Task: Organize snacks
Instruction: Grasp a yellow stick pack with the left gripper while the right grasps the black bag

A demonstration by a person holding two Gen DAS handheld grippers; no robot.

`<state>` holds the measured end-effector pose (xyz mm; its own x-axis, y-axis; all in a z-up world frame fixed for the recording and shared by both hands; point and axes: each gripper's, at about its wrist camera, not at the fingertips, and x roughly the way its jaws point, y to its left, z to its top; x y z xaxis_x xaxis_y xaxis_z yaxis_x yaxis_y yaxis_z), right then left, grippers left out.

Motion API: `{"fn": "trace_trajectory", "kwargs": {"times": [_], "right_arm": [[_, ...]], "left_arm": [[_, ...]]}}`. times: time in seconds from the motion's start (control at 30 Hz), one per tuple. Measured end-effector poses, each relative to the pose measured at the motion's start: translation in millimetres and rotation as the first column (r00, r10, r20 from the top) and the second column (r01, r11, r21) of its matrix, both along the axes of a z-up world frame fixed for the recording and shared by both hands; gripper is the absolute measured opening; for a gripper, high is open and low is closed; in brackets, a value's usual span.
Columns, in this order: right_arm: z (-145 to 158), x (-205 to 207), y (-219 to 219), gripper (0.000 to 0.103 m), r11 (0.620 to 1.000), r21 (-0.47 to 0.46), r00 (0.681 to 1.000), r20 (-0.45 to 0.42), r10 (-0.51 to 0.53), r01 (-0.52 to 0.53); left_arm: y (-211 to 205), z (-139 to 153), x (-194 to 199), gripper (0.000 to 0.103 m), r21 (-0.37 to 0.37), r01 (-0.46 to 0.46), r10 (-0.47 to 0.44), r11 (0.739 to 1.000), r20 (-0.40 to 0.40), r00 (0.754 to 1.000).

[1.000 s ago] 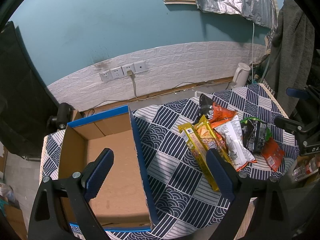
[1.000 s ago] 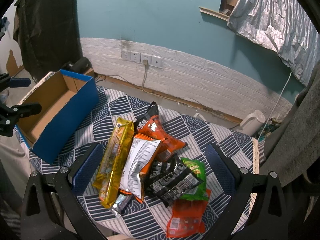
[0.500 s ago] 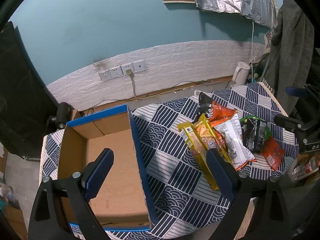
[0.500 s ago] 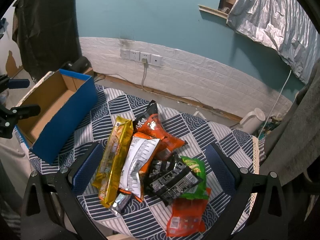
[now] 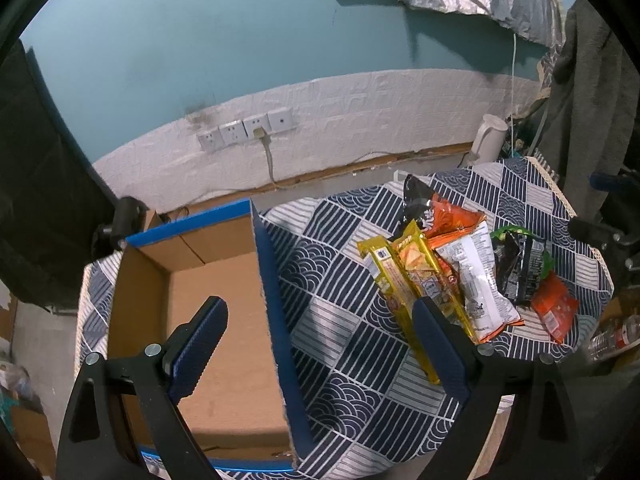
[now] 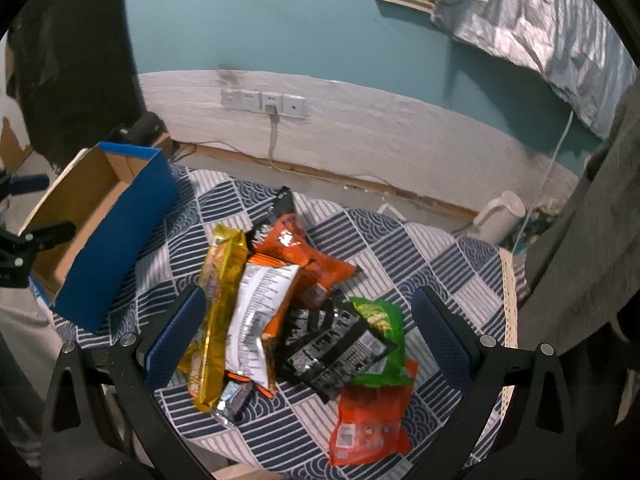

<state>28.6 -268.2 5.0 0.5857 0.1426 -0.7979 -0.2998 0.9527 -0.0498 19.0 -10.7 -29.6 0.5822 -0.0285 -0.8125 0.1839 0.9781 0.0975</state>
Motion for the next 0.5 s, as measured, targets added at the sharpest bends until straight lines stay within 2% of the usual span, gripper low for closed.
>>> {"fn": "trace_trajectory", "kwargs": {"times": [0.17,0.5], "right_arm": [[-7,11,-23,0.1,0.997,0.016,0.996,-0.036,-0.078,0.079],[-39,19,-56,0.1,0.979,0.06,0.971,-0.156,-0.184,0.195]], "left_arm": [[-4,-12,8,0.095,-0.028,-0.005,0.003,1.0,-0.055,0.999],[-25,-34,16,0.095,-0.008,0.011,-0.012,1.0,-0.103,0.995]]}}
